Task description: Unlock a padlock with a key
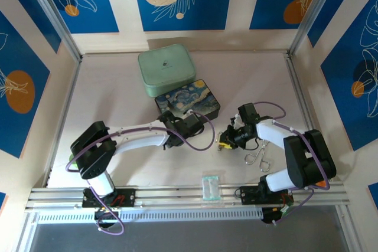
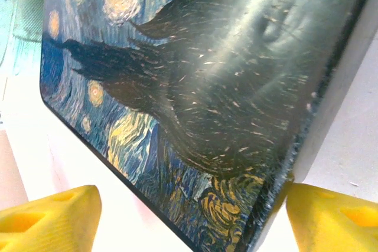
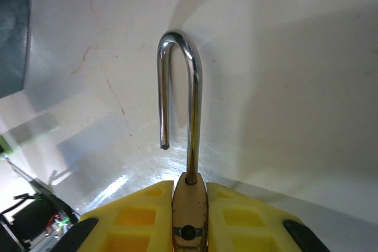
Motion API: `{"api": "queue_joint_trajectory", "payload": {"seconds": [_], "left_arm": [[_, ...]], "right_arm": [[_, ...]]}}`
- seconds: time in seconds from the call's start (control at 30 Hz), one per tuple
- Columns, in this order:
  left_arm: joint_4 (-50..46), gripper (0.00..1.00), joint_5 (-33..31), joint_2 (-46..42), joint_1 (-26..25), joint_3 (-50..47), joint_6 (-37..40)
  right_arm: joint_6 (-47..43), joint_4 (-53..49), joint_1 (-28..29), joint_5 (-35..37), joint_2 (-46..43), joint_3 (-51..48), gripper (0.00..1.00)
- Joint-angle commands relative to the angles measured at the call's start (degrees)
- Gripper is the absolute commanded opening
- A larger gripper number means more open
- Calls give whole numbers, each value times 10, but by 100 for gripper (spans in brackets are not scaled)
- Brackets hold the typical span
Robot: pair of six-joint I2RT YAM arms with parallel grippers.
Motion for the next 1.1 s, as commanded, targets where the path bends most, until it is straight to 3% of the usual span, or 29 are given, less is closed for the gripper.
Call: {"api": "queue_joint_trajectory", "payload": {"seconds": [0.0,0.3,0.57,0.73,0.93,1.07], "left_arm": [[-20,83,-31,-14,18,-6,-39],[-19,83,-13,-47,62,-19,-82],[9,84,20,-62,101,-40,-84],[9,84,33,-67,134,-35,-92],[25,84,83,-90,166,-36,-116],[53,87,134,-138,169,-66,-137]], "right_arm": [[-32,-69,9,39,-6,31,20],[-60,-132,25,110,16,71,31],[-53,-130,54,137,25,80,31],[-53,-153,77,198,23,94,31],[-54,-166,80,224,9,104,31],[-66,-146,87,242,-47,98,32]]}}
